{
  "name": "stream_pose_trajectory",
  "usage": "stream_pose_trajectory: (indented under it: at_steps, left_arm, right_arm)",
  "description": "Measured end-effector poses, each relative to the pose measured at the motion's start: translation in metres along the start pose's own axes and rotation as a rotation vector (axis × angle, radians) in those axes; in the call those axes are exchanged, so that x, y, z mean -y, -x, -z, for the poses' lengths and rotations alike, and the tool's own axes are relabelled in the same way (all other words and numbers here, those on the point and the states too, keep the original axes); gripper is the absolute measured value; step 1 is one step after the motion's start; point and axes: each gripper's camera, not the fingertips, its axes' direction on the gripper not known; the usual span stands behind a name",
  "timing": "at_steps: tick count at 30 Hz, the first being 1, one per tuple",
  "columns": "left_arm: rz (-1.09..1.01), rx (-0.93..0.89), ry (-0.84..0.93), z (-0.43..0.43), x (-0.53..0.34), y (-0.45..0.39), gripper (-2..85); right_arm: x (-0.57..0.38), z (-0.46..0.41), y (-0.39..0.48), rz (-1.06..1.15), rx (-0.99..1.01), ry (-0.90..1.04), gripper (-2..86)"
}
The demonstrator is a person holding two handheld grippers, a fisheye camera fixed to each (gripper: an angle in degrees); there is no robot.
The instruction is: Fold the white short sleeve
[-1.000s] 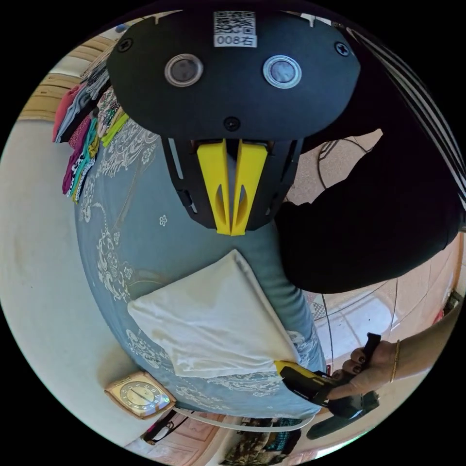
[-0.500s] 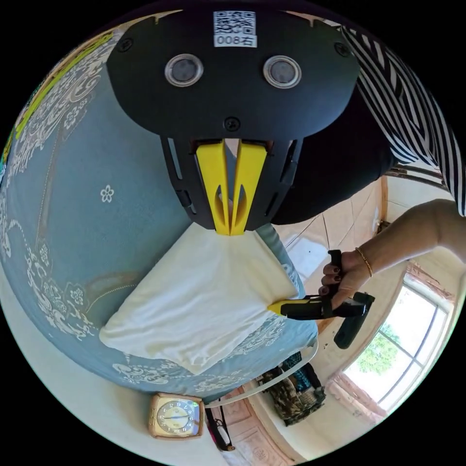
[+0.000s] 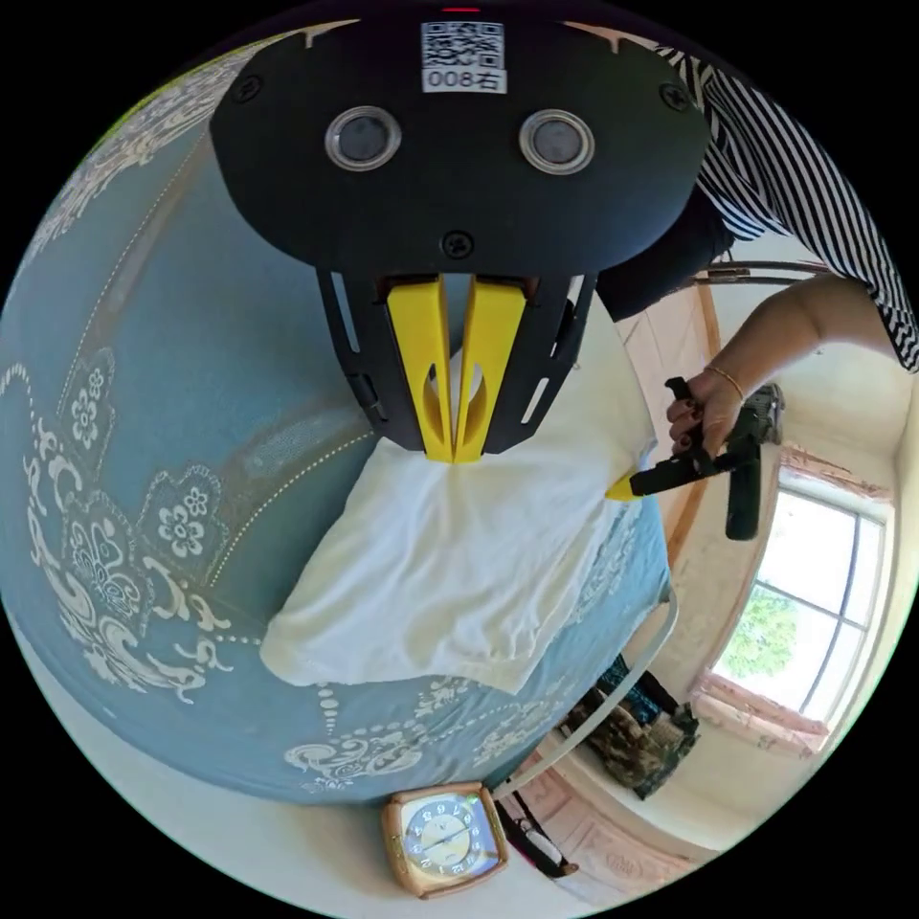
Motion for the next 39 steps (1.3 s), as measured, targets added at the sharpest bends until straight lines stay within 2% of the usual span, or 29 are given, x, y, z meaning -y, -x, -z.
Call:
stream_pose_trajectory:
  at_steps: [6,8,9,11,14,17,20,22,25,33,39]
  left_arm:
    - [0.012,-0.049,-0.037,0.005,-0.004,0.006,0.2]
    - [0.001,-0.046,-0.028,0.003,-0.003,0.006,0.2]
    - [0.003,-0.036,-0.014,0.001,-0.002,0.008,0.3]
    - [0.010,-0.046,-0.019,0.002,-0.003,0.010,0.3]
    - [-0.011,-0.072,-0.039,0.014,-0.008,0.010,0.6]
    - [-0.037,-0.135,0.002,0.018,-0.023,0.008,1.2]
    - [-0.075,-0.173,0.089,0.011,-0.041,-0.004,2.8]
    - [-0.126,-0.185,0.142,0.003,-0.049,-0.015,3.9]
    - [-0.143,-0.208,0.249,-0.017,-0.052,-0.027,6.0]
    - [0.086,-0.453,0.374,-0.059,-0.044,0.003,9.8]
    - [0.295,-0.666,0.273,-0.066,-0.043,0.037,8.4]
  right_arm:
    - [0.044,0.080,-0.031,-0.042,0.019,-0.186,0.1]
    - [0.068,0.085,-0.054,-0.101,-0.009,-0.174,0.2]
    - [0.081,0.078,-0.071,-0.150,-0.029,-0.104,0.2]
    - [0.086,0.083,-0.089,-0.182,0.057,-0.075,0.3]
    - [0.064,0.125,-0.090,-0.152,0.108,-0.124,0.5]
    - [0.012,0.152,-0.078,-0.115,0.219,-0.092,1.1]
    - [-0.047,0.156,-0.071,-0.181,0.296,-0.001,2.8]
    - [-0.081,0.155,-0.070,-0.265,0.431,0.026,4.4]
    - [-0.098,0.152,-0.067,-0.331,0.521,0.060,5.9]
    - [-0.087,0.164,-0.068,-0.390,0.699,0.087,3.4]
    - [-0.084,0.200,-0.051,-0.373,0.755,0.036,2.8]
